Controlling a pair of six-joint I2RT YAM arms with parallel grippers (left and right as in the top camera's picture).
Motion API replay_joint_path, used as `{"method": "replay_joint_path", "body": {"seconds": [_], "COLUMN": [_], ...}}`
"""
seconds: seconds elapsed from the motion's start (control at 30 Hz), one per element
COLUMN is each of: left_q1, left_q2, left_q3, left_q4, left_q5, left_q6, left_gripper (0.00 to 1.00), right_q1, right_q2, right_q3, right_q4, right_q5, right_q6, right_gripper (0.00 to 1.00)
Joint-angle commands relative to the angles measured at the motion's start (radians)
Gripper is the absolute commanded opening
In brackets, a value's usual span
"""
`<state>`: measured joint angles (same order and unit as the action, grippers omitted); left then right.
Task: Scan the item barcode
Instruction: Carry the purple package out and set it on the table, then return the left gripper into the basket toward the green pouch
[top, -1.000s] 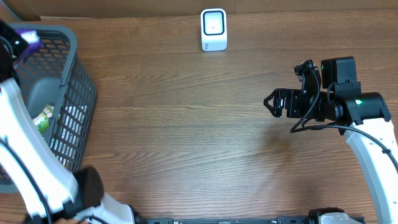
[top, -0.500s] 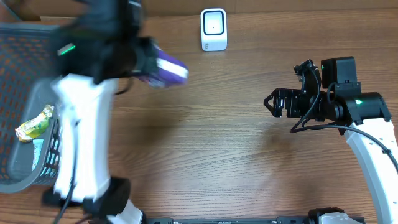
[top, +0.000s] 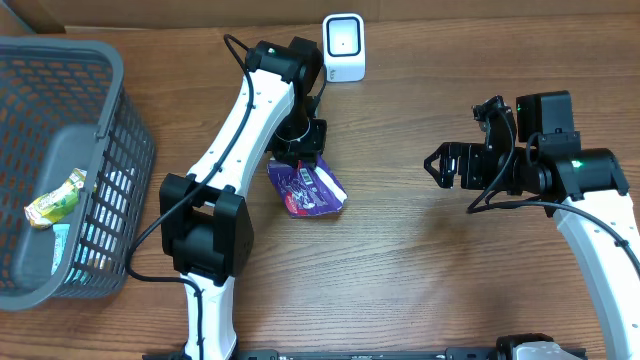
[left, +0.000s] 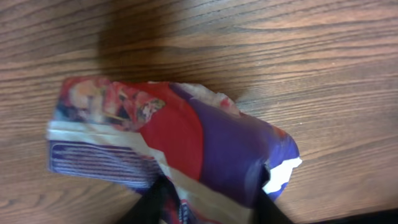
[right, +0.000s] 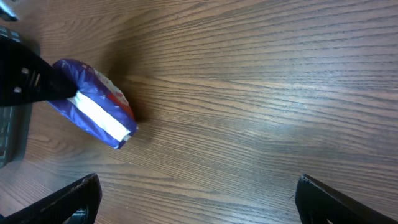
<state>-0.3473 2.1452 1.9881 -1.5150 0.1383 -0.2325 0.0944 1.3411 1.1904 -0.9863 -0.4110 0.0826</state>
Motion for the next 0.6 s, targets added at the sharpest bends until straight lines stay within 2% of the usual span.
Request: {"method": "replay_joint_path", "body": {"seconds": [0.0,0.1,0.4,0.57], "left_q1": [0.001,0.012,0.029,0.052], "left_q2": [0.002,-0.006,-0.080,-0.171], "left_q3": [0.013,0.106,0.474,0.609], "left_q4": [-0.006,-0.037,-0.134,-0.175], "left_q5": [0.010,0.008,0.005,-0.099], "left_q6": [0.027,0.023,0.015,-0.030], "left_gripper": [0.54,0.61,0.63,0.64], "right_q1": [0.008,0.008,0.008,0.008], "right_q2": [-0.003,-0.003,-0.003,-0.003], "right_q3": [0.020,0.020,0.020,0.020], "right_q4": [0.011,0.017,0.032,0.047], "right_q5": [0.006,0.006,0.006,-0.010], "right_q6": [-0.001,-0.001,0.013,0.021], "right_gripper": [1.00,1.00,1.00,1.00]}}
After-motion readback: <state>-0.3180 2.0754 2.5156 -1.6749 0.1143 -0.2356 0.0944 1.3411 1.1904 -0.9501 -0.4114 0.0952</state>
